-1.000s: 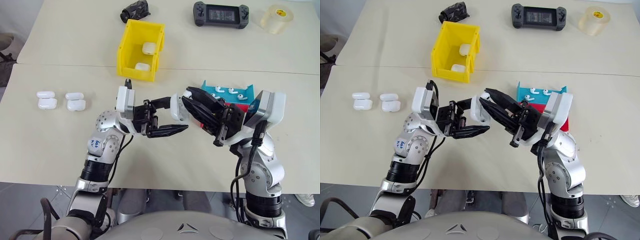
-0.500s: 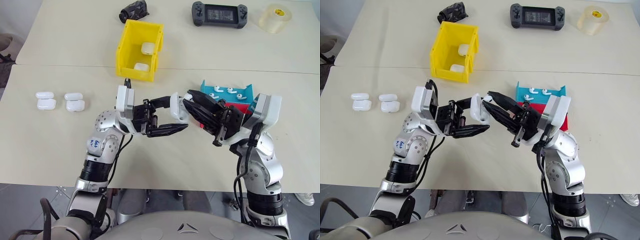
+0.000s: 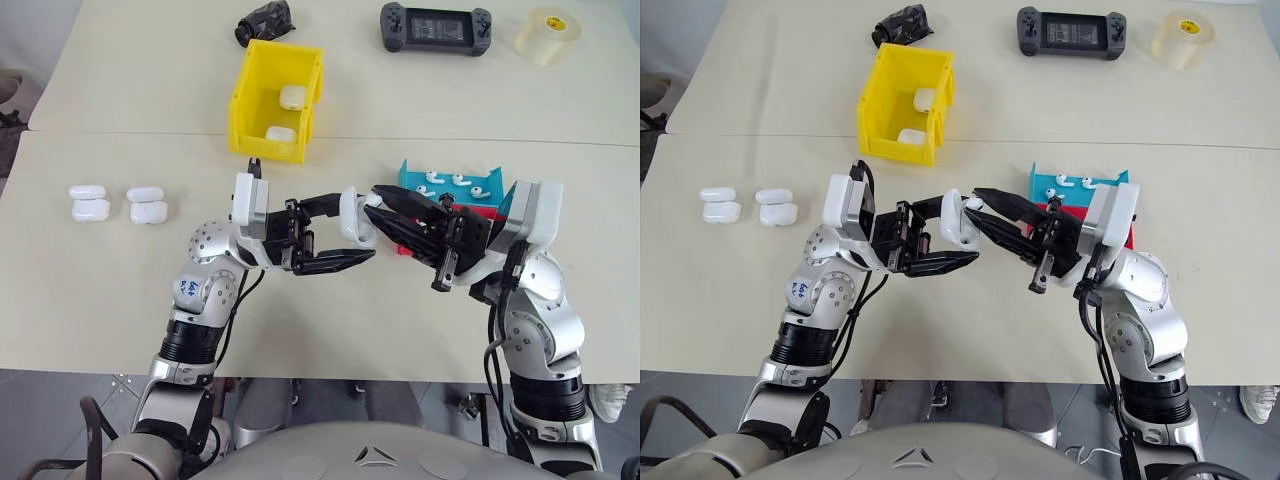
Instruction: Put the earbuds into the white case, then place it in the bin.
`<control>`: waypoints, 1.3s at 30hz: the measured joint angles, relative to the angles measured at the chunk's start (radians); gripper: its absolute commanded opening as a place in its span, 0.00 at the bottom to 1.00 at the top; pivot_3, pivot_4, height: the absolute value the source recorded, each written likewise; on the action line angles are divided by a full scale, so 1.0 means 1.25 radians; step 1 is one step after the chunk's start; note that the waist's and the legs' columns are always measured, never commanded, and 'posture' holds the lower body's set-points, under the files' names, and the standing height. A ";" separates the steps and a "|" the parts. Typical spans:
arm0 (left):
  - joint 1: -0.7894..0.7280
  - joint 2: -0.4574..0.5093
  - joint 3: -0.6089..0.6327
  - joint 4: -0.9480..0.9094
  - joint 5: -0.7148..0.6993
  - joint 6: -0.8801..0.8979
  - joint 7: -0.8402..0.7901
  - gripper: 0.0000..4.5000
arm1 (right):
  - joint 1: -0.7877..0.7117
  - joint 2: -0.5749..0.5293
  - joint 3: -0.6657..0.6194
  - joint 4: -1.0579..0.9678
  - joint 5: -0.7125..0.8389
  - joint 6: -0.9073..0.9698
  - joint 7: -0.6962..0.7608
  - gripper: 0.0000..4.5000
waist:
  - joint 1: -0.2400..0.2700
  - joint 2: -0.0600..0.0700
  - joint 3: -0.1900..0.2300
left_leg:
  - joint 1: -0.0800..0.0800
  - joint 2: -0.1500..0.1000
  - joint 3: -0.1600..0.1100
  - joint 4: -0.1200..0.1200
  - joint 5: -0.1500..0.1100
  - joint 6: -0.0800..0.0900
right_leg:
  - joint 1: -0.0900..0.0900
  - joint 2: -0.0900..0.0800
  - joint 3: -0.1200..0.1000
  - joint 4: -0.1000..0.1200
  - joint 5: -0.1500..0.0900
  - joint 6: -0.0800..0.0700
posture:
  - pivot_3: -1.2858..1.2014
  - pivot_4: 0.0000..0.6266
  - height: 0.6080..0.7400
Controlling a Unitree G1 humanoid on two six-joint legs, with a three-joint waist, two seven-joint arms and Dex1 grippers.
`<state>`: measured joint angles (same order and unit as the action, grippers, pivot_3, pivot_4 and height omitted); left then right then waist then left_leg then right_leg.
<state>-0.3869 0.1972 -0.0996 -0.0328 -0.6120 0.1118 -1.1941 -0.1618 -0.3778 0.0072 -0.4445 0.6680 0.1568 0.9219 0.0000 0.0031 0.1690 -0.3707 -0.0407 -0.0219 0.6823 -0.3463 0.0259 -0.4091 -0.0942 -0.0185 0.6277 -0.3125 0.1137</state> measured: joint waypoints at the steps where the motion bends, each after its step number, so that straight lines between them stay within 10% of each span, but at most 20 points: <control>1: 0.000 0.000 -0.001 0.000 0.001 -0.001 0.000 0.62 | -0.004 -0.007 0.000 -0.001 0.007 0.011 0.000 0.17 | 0.000 0.000 0.000 | 0.000 0.000 0.000 0.000 0.000 0.000 | 0.000 0.000 0.000 0.000 0.000 0.000 | 0.52 0.24 1.00; 4: 0.003 -0.001 -0.007 0.000 0.005 -0.002 -0.002 0.62 | -0.007 -0.029 -0.002 -0.005 0.039 0.049 0.001 0.17 | 0.002 0.000 0.000 | 0.000 0.000 0.000 0.000 0.000 0.000 | 0.000 0.000 0.000 0.000 0.000 0.000 | 0.52 0.24 1.00; 16: 0.004 -0.023 -0.013 0.004 0.018 -0.035 0.001 0.62 | -0.016 -0.079 -0.013 -0.016 0.111 0.120 0.024 0.97 | 0.001 0.000 0.000 | 0.000 0.000 0.000 0.000 0.000 0.000 | 0.000 0.000 0.000 0.000 0.000 0.000 | 0.52 0.24 1.00; 25: 0.110 0.022 0.005 0.000 0.026 -0.077 0.001 0.62 | 0.074 -0.247 -0.266 0.071 0.097 0.085 0.086 0.99 | 0.017 0.000 0.000 | -0.001 0.000 0.000 -0.001 0.000 0.001 | 0.001 0.000 0.000 -0.002 0.000 0.000 | 0.52 0.24 1.00; 39: 0.201 -0.013 -0.060 -0.125 0.039 -0.140 0.039 0.62 | 0.123 -0.445 -0.326 0.304 -0.114 -0.021 0.217 0.99 | 0.011 0.001 0.000 | 0.002 0.001 0.003 0.000 0.000 0.001 | 0.001 0.000 0.002 -0.002 0.000 0.000 | 0.52 0.24 1.00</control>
<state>-0.1354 0.1810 -0.1745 -0.1888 -0.5631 -0.0635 -1.1458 -0.0086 -0.9341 -0.4001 -0.0641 0.5257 0.1306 1.1932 0.0135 0.0039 0.1692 -0.3688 -0.0393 -0.0179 0.6818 -0.3469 0.0270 -0.4073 -0.0942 -0.0155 0.6256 -0.3125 0.1138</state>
